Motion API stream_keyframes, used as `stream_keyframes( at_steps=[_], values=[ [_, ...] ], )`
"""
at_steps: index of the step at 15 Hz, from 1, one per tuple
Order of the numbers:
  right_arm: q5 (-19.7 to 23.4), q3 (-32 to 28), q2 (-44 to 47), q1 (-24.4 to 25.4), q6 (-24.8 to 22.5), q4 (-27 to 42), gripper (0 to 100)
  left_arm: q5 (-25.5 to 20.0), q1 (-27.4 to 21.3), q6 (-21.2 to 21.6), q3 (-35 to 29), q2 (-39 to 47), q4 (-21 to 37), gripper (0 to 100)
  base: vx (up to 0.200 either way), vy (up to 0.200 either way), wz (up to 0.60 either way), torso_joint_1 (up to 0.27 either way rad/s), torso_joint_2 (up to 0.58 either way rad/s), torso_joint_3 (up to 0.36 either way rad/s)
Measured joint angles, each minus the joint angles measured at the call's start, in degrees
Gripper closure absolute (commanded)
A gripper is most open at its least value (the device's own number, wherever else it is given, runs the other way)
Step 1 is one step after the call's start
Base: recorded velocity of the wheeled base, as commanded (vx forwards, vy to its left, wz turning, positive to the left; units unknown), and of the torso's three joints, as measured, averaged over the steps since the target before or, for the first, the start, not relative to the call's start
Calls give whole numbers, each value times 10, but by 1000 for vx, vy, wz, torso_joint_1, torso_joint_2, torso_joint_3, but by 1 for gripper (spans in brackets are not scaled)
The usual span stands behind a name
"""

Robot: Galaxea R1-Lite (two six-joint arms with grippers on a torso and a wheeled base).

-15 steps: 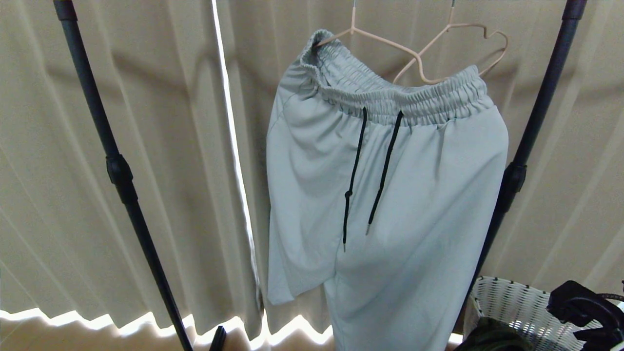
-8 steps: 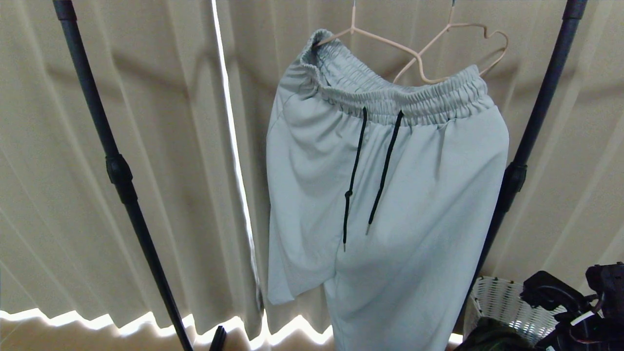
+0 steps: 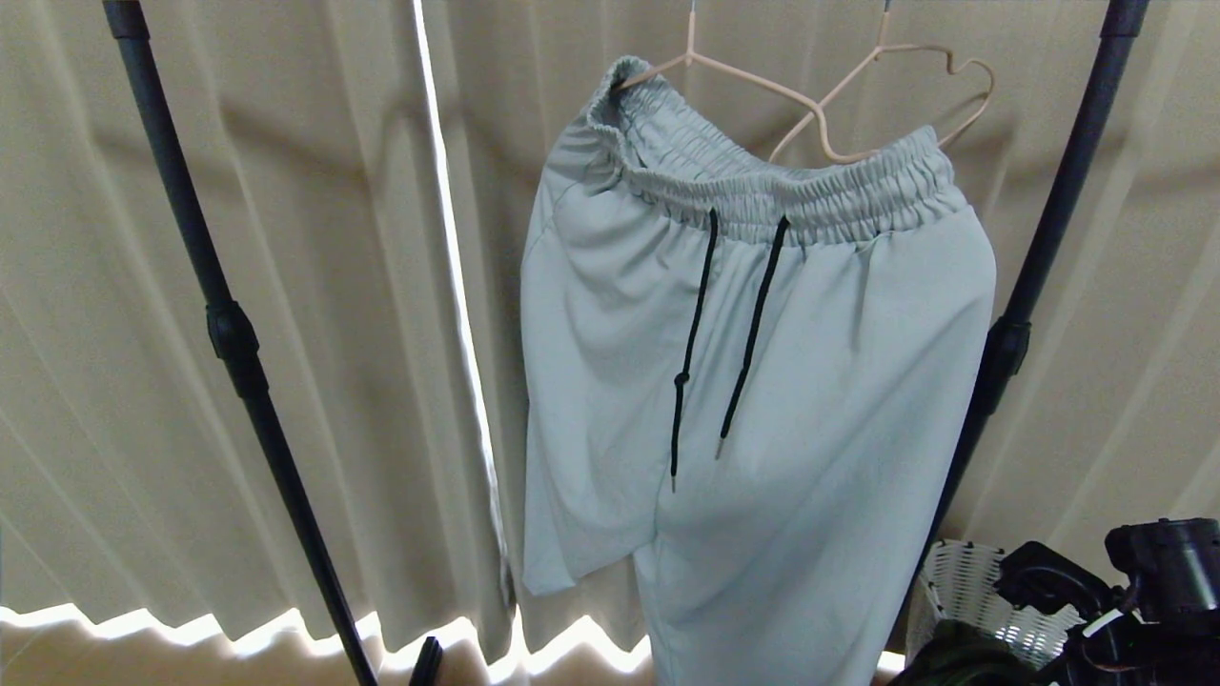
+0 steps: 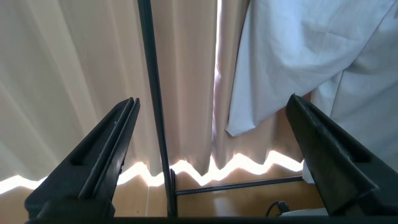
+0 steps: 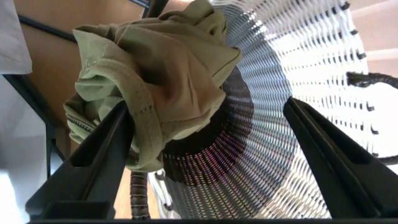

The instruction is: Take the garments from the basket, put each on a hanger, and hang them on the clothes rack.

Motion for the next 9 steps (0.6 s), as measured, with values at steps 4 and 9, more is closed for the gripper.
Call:
stream_keyframes(
  at_steps=[4,9],
  values=[
    [-1,-2,15,0,0,-1,100,0,0,0,0,0,0,0,0,0,0,0,0,0],
    [4,4,0,0,2,-2,100,0,0,0,0,0,0,0,0,0,0,0,0,0]
  ],
)
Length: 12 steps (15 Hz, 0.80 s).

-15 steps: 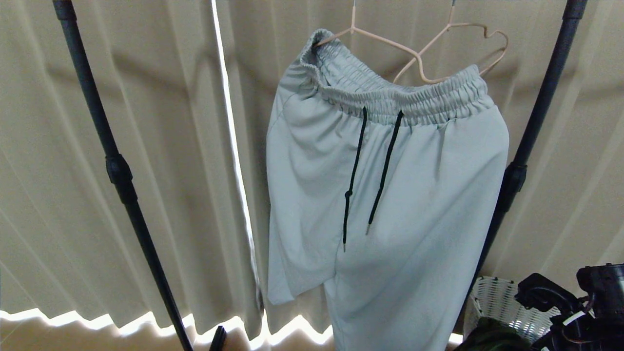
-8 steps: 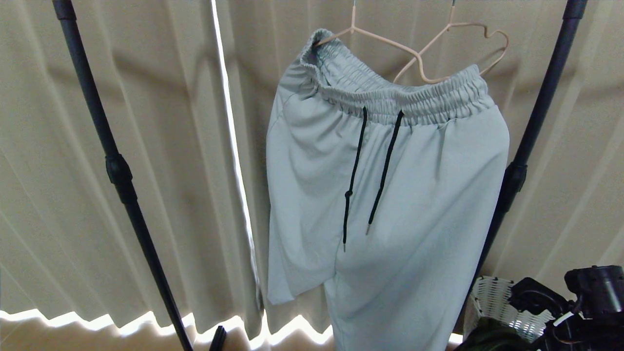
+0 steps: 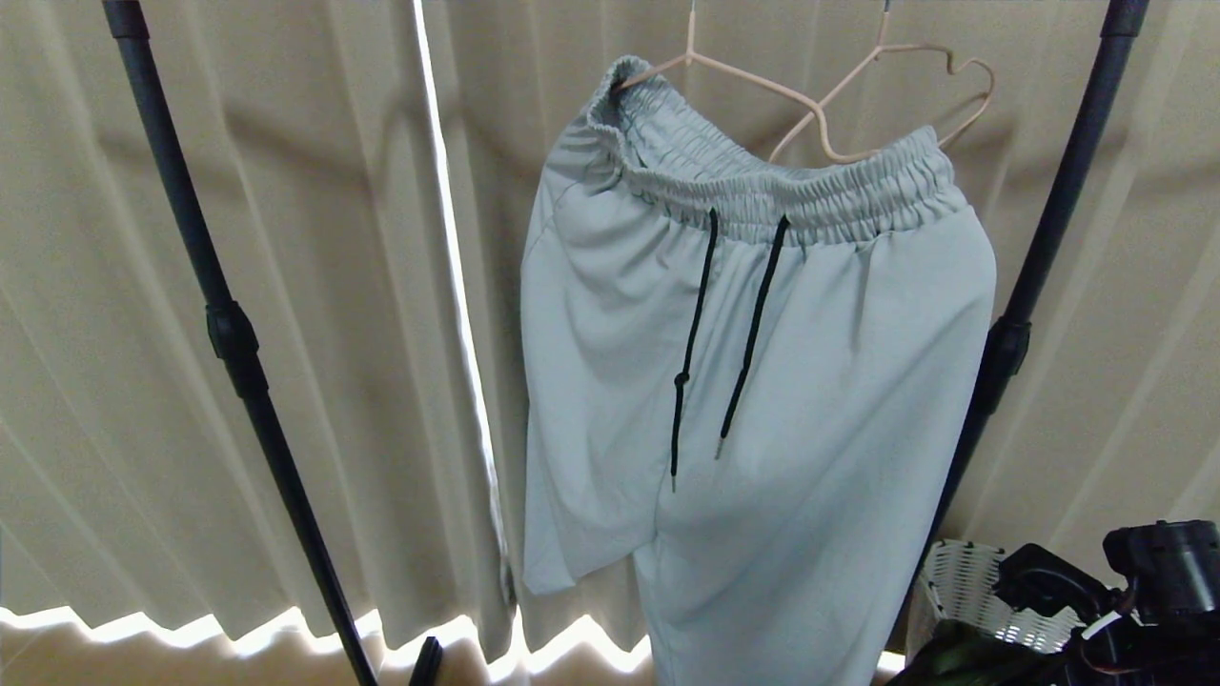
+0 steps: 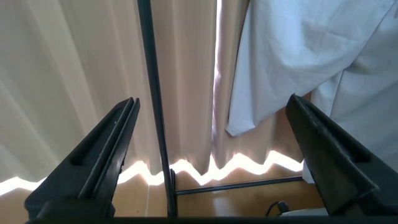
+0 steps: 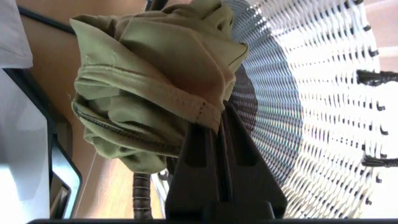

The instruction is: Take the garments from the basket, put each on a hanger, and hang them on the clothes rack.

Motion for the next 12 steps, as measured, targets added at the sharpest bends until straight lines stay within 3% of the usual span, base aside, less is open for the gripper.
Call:
stream_keyframes(
  at_steps=[3,7,12],
  values=[
    [15,21,-66,1,1,-2,100,0,0,0,0,0,0,0,0,0,0,0,0,0],
    [64,42,-243,1,17,0,100,0,0,0,0,0,0,0,0,0,0,0,0,0],
    [86,8,-416,1,105,1,100,0,0,0,0,0,0,0,0,0,0,0,0,0]
  ],
)
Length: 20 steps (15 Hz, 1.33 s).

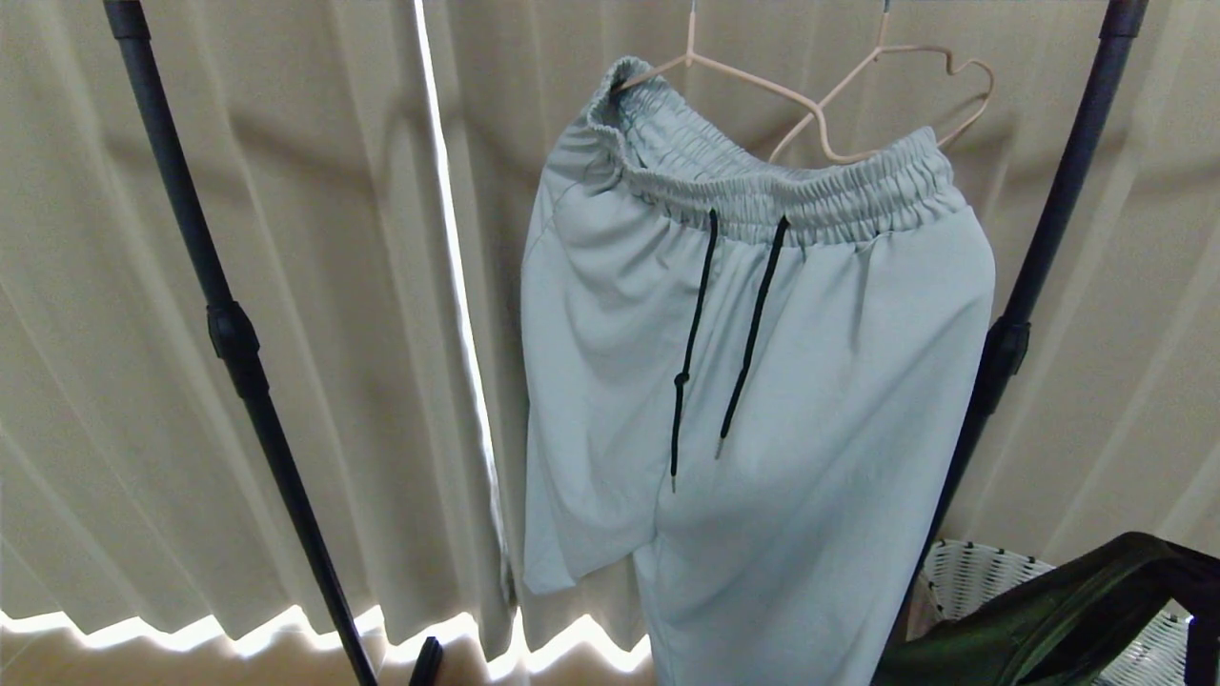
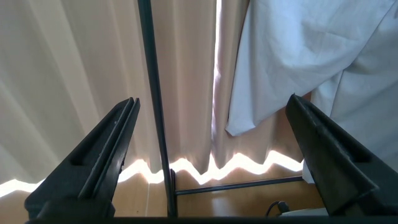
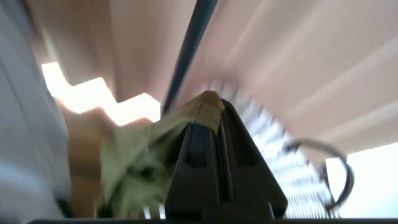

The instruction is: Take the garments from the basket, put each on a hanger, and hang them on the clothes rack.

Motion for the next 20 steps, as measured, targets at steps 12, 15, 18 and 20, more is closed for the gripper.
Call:
stream_keyframes(
  at_steps=[12,15,18,20],
  values=[
    [2,18,-61,12,1,6,100,-1,0,10,0,1,0,0,-83,0,0,1,1,1],
    [1,18,-59,32,0,6,100,-3,0,13,0,1,1,0,-133,0,0,-3,2,2],
    [1,17,-53,49,0,6,100,-4,0,18,0,1,0,0,0,0,0,0,0,0],
    [1,17,-49,53,0,6,100,-4,0,20,0,1,1,0,0,0,0,0,0,0]
  ],
)
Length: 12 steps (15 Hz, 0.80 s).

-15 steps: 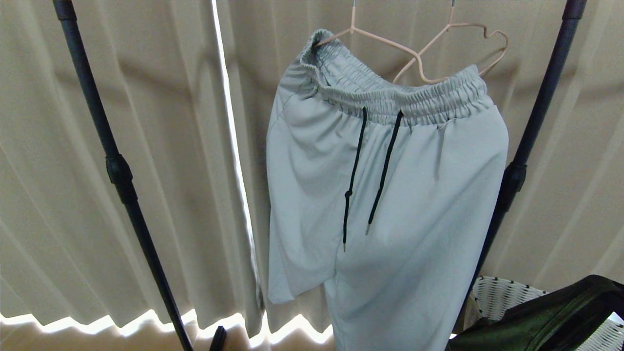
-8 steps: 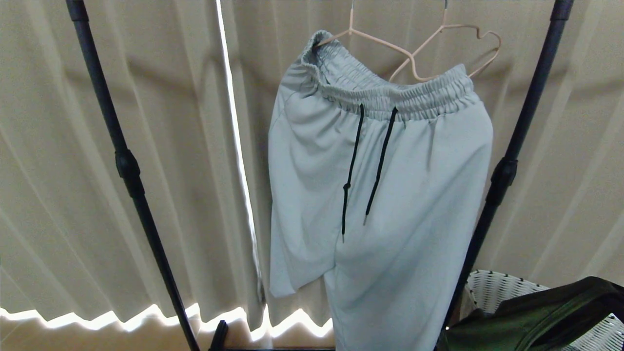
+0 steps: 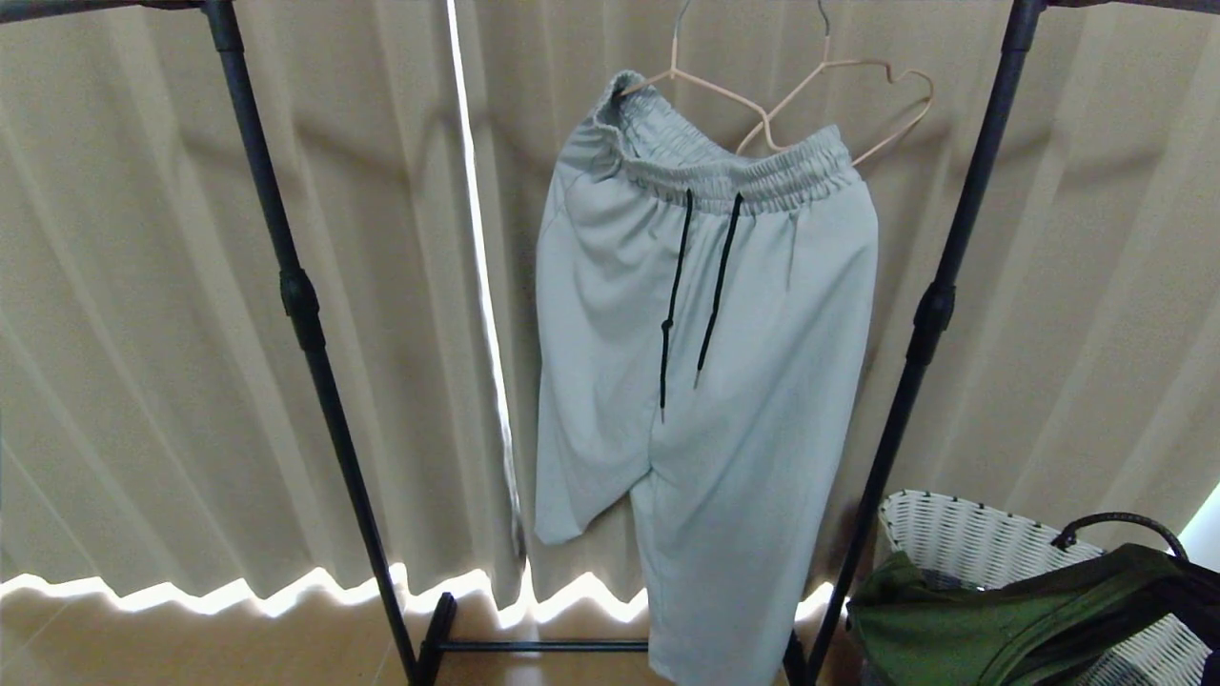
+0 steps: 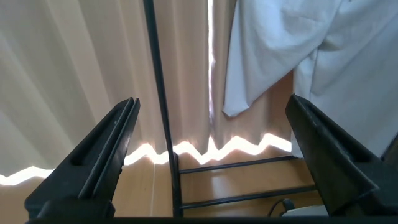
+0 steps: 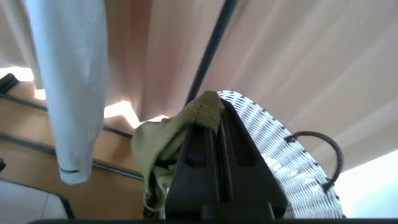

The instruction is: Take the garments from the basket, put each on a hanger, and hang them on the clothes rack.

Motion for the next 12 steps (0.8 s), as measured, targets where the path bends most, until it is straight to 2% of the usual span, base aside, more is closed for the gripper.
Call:
stream_keyframes(
  at_steps=[3,12],
  values=[
    [0,0,3,2,0,0,100,0,0,0,0,0,0,0,0,0,0,0,0,0],
    [0,-19,45,3,-2,-3,100,0,0,-3,0,0,-1,0,-200,0,0,4,4,1]
  ],
)
